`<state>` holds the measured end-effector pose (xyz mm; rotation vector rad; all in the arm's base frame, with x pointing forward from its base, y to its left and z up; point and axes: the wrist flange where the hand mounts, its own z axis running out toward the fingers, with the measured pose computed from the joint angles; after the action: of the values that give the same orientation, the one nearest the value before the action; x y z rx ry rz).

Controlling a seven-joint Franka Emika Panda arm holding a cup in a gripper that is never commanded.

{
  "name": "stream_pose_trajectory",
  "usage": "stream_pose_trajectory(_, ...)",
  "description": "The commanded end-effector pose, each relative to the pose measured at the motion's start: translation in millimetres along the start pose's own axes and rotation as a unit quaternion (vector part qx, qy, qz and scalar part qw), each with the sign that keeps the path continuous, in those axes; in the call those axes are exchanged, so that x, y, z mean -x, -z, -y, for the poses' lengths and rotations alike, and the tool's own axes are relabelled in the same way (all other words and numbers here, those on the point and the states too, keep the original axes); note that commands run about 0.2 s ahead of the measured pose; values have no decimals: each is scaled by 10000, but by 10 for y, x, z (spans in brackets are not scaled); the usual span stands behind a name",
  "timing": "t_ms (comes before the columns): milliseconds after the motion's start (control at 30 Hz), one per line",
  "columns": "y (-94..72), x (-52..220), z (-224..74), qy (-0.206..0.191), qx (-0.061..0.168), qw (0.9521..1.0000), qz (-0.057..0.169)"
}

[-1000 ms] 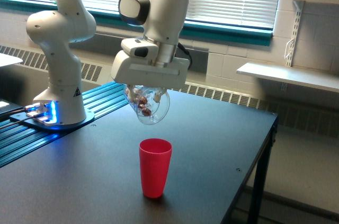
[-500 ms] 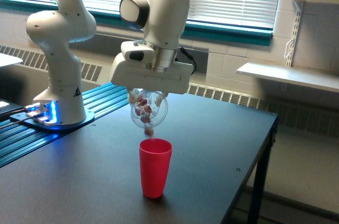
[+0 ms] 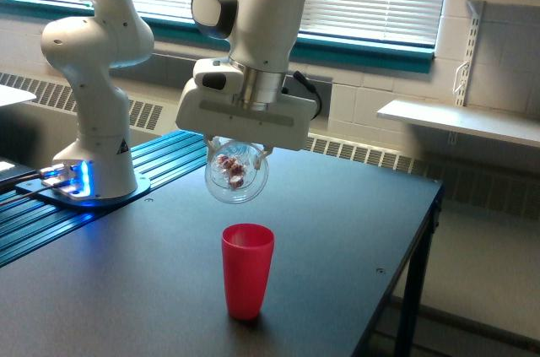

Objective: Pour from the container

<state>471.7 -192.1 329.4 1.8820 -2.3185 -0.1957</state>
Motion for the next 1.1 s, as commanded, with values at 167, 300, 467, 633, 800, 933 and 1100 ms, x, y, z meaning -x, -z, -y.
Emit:
stream_pose_trajectory(167, -76, 118, 8, -265, 174, 9994, 136)
stream_pose_trajectory(300, -105, 198, 9, -254, 182, 9991, 276)
stream_pose_trajectory(467, -138, 260, 11, -192, 243, 9989, 348)
stream_pose_trajectory(633, -176, 279, 34, -196, 314, 9983, 439)
stream_pose_trajectory(800, -245, 325, 53, -76, 511, 9972, 540)
stream_pose_trajectory(933, -268, 347, 85, 11, 591, 9967, 556)
stream_pose_trajectory(1100, -264, 346, 120, 28, 687, 9964, 492)
